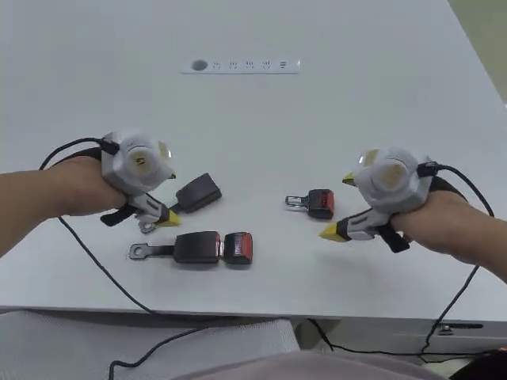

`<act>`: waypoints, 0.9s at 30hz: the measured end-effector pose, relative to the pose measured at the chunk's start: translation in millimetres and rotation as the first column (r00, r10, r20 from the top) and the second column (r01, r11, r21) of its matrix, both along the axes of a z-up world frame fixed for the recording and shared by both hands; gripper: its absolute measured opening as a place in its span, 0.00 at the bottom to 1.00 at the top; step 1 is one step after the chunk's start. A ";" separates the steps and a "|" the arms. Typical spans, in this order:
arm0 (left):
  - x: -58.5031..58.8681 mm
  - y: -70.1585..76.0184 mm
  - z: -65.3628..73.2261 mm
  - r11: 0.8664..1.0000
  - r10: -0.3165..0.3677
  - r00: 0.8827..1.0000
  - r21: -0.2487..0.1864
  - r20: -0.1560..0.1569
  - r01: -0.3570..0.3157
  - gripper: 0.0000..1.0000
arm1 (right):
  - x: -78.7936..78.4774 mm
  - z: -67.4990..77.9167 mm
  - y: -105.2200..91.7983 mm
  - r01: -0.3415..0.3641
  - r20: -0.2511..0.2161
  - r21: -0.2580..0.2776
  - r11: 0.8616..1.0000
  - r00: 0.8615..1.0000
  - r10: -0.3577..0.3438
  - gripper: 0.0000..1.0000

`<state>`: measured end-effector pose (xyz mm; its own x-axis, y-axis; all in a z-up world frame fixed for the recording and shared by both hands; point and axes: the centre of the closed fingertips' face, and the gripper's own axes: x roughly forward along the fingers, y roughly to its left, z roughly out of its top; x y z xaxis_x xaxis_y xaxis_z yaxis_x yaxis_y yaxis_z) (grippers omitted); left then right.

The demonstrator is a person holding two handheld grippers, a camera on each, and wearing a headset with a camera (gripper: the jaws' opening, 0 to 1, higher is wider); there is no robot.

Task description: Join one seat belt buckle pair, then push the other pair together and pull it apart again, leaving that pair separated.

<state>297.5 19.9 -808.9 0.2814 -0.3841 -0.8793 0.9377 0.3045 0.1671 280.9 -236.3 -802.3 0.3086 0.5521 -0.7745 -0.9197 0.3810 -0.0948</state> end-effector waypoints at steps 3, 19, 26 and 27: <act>-18.9 11.4 12.3 0.998 0.045 0.999 -0.047 0.018 -0.044 0.61 | -13.0 9.3 2.3 0.027 -0.001 0.043 0.999 1.000 -0.027 0.69; -88.4 55.4 37.2 0.943 0.282 0.959 -0.194 0.033 -0.271 0.93 | -51.9 20.2 -10.5 0.147 0.006 0.144 0.979 0.989 -0.150 0.86; -89.9 78.3 42.8 0.924 0.339 0.938 -0.213 0.069 -0.319 1.00 | -54.9 32.1 -8.6 0.170 0.039 0.193 0.966 0.983 -0.180 0.99; -89.7 80.8 42.4 0.922 0.344 0.936 -0.214 0.069 -0.323 1.00 | -55.5 32.9 -8.1 0.168 0.047 0.191 0.967 0.983 -0.179 1.00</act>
<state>207.8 100.6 -766.6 0.5079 -0.4139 -0.7554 0.7569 0.6331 0.1620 225.4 -244.4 -769.4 0.4573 0.6181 -0.6394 -0.8324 0.5507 -0.0629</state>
